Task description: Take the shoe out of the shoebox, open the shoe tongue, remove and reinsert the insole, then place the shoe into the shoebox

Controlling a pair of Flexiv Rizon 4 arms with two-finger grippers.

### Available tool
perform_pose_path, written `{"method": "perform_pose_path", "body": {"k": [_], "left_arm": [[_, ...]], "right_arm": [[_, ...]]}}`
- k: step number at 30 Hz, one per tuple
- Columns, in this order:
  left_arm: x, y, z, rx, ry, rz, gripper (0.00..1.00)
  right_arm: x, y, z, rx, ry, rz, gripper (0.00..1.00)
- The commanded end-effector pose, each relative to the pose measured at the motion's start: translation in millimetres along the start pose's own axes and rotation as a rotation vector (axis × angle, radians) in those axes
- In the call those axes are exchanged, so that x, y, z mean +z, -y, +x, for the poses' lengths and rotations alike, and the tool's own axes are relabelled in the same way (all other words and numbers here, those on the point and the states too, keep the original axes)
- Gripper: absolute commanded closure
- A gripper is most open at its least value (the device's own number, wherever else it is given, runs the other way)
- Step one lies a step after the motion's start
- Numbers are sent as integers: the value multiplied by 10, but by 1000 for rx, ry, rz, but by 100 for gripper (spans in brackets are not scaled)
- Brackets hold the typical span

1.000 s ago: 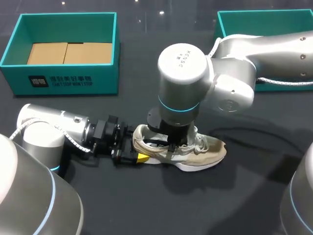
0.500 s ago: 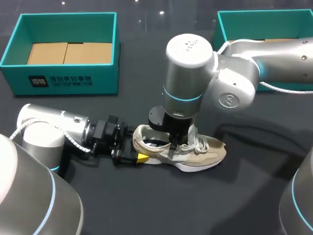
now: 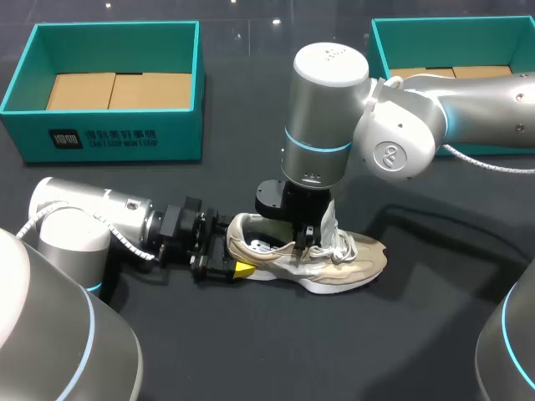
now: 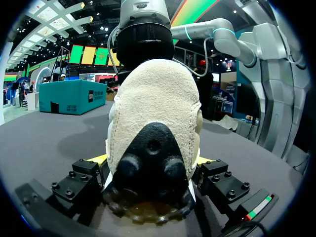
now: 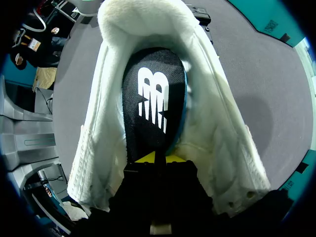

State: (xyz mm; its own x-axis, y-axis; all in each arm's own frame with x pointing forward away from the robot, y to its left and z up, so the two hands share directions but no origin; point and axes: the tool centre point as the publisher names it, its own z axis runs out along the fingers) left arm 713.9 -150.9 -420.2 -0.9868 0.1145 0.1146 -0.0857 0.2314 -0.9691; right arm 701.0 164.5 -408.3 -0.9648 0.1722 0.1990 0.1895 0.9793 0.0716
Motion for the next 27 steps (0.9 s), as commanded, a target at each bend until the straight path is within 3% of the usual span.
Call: {"method": "perform_pose_path", "body": {"k": [1,15,27], "left_arm": [[-5,-16,-17,-1,0,0,100],[-5,-16,-17,-1,0,0,100],[-5,-16,-17,-1,0,0,100]], "right_arm": [[261,71,45,-6,12,-55,100],[-187,205,52,-109,130,-282,100],[-340,176,20,-213,187,-452,100]]}}
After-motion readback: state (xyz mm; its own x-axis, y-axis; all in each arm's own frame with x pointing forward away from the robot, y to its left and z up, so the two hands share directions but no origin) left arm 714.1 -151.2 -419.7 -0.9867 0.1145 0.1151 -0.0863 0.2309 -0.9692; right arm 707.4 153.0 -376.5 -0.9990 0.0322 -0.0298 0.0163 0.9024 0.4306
